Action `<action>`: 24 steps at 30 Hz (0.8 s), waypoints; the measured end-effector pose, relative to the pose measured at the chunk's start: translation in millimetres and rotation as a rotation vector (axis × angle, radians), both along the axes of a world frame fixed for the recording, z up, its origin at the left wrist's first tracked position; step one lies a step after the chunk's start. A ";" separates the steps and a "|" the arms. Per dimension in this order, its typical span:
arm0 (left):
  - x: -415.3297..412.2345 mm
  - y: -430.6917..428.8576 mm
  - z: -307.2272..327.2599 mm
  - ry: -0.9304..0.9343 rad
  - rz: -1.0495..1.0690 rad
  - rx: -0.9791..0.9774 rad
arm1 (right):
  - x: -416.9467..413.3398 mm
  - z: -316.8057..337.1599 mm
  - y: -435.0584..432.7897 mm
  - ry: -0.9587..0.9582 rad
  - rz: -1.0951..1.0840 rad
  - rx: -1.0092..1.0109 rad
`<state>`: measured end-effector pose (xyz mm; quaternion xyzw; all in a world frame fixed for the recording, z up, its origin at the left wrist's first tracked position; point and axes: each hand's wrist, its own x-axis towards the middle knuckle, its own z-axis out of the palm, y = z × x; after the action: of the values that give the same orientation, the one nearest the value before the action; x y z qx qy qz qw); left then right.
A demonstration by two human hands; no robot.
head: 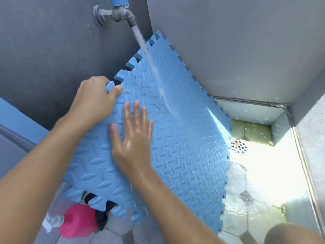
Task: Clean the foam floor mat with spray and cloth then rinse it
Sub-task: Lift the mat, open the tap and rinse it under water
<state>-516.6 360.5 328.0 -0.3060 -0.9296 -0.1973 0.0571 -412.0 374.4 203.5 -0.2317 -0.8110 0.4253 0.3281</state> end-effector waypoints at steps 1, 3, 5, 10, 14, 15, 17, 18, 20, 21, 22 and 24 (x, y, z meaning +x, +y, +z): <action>-0.1 -0.2 0.0 -0.002 0.000 0.000 | 16.6 -12.7 -16.2 -0.017 0.011 0.033; 0.4 -0.9 -1.2 -0.006 -0.003 0.000 | 46.2 -58.3 -15.6 -0.082 -0.046 -0.008; 0.4 -1.7 -3.4 -0.007 0.002 0.004 | 75.0 -117.3 18.9 -0.214 -0.194 -0.142; 1.2 -2.0 -6.6 -0.009 0.030 0.008 | 130.5 -193.4 119.8 -0.568 -0.517 -0.567; 2.0 -2.1 -7.4 -0.013 0.037 0.008 | 79.9 -142.0 133.7 -0.416 -0.391 -0.469; 1.9 -2.4 -7.7 -0.016 0.040 0.007 | 58.9 -122.3 134.1 -0.361 -0.349 -0.428; 2.4 -3.0 -8.0 -0.023 0.044 0.010 | 15.2 -77.9 129.3 -0.252 -0.263 -0.354; 3.3 -3.5 -7.8 -0.025 0.048 0.012 | -4.9 -54.4 124.5 -0.187 -0.210 -0.305; 4.9 -4.0 -7.7 -0.025 0.053 0.015 | -38.0 -17.7 112.8 -0.065 -0.105 -0.194; 4.8 -4.1 -7.9 -0.024 0.048 0.016 | -47.6 -3.9 108.6 -0.012 -0.064 -0.184; 4.5 -4.4 -8.3 -0.026 0.041 0.018 | -53.0 5.7 110.4 0.048 -0.051 -0.211; 3.3 -5.4 -9.7 -0.038 0.028 0.030 | -51.3 20.4 125.2 0.192 -0.138 -0.283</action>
<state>-513.3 355.1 318.3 -0.2884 -0.9316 -0.2164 0.0467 -463.3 499.6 223.8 -0.2891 -0.6902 0.5317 0.3966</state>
